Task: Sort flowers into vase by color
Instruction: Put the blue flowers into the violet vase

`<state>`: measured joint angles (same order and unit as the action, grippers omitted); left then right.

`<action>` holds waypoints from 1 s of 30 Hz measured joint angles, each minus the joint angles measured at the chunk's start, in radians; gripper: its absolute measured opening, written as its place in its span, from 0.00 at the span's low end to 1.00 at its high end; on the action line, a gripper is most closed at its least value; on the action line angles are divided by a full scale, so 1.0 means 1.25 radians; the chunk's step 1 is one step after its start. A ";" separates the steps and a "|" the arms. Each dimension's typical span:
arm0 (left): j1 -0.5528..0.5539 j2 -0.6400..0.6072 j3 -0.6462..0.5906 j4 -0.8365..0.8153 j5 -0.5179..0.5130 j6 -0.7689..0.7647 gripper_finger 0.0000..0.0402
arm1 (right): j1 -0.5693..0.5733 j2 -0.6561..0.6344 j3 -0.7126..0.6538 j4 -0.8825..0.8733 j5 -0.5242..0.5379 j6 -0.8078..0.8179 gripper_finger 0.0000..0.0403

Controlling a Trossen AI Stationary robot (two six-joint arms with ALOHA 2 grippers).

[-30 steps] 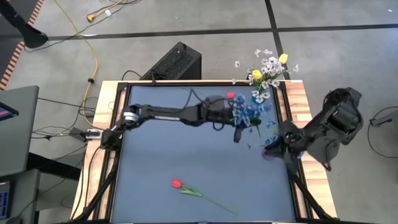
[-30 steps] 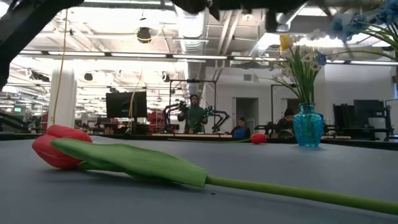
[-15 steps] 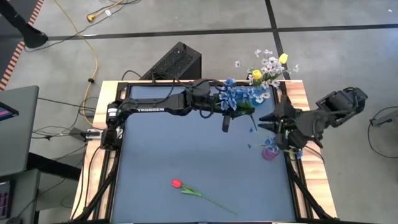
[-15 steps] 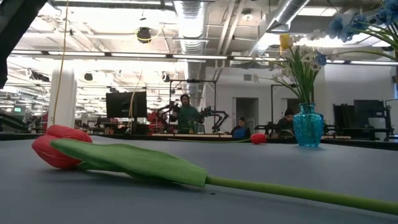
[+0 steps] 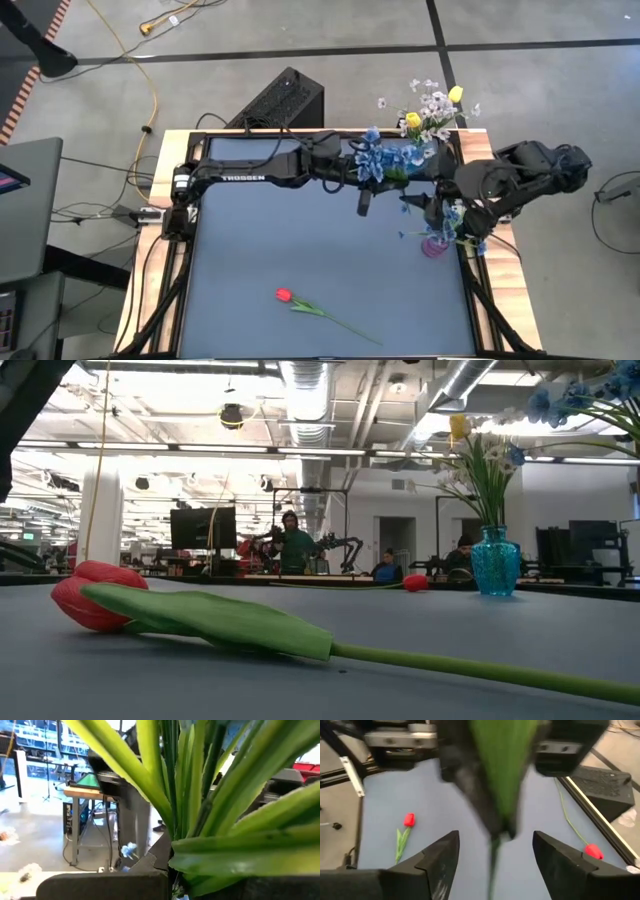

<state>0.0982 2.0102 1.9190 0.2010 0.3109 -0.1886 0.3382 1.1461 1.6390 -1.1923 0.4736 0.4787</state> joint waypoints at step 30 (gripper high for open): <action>-0.002 0.002 0.000 0.067 0.013 -0.020 0.03 | -0.009 0.013 0.000 0.022 -0.003 0.017 0.58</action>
<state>0.0963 2.0129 1.9190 0.2844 0.3271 -0.2142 0.3267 1.1625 1.6390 -1.1647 0.4700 0.4999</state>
